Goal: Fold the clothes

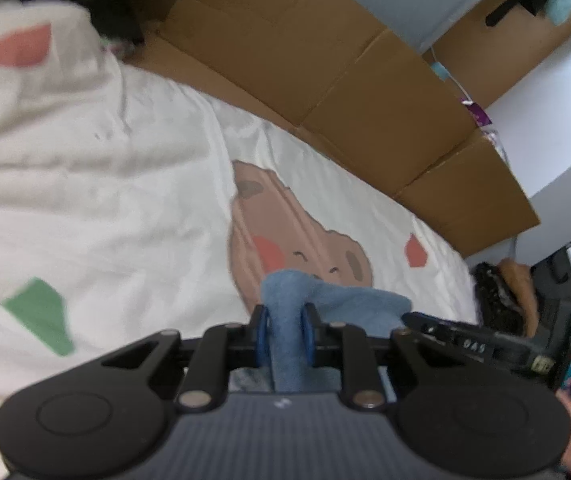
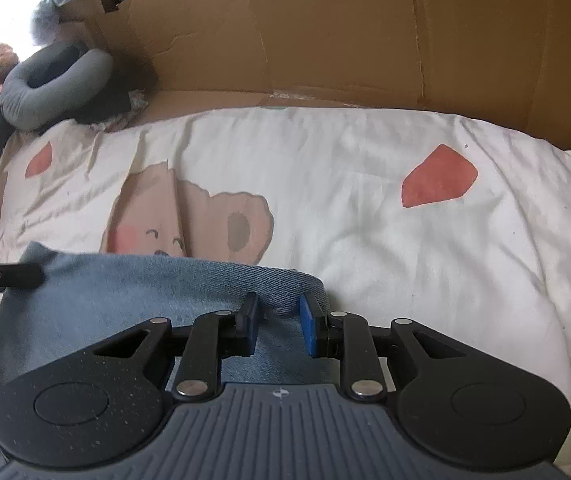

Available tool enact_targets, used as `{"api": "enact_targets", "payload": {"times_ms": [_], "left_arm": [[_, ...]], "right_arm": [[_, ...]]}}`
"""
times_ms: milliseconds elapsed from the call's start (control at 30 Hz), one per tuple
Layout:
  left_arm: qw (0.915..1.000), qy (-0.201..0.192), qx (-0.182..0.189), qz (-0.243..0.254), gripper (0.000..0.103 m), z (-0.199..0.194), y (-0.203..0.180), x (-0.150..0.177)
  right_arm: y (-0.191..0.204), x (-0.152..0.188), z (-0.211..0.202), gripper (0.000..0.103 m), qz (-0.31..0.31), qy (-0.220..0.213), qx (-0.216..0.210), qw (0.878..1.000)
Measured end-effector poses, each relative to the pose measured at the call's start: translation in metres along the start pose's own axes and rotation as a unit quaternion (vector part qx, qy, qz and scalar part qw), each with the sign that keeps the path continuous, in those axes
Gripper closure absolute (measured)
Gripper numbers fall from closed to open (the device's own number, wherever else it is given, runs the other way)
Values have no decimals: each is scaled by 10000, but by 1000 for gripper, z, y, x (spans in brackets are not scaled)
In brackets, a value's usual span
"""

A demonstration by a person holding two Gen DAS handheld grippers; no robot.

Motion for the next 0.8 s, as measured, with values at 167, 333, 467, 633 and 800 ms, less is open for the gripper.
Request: {"api": "enact_targets", "payload": {"times_ms": [167, 333, 467, 633, 800], "left_arm": [[9987, 65, -370, 335, 86, -31, -11, 10], [9964, -66, -643, 543, 82, -53, -31, 17], [9947, -127, -653, 784, 78, -53, -52, 21], [9917, 9, -487, 1190, 69, -35, -76, 31], [9890, 259, -476, 1374, 69, -14, -82, 45]], "right_arm": [[1, 0, -3, 75, -21, 26, 152, 9999], [3, 0, -11, 76, -6, 6, 297, 9996], [5, 3, -29, 76, -1, -135, 215, 9997], [13, 12, -42, 76, -35, -244, -4, 9997], [26, 28, -32, 75, -287, 0, -45, 9996]]}}
Point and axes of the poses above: each gripper's, at about its wrist camera, not at the fingertips, and z roughly the way its jaws point, y to its left, x to its underside, the point moved 2 cm from there along z, roughly the way its jaws point, and after that the axes turned 8 degrees about y, right-handed, at the moved point
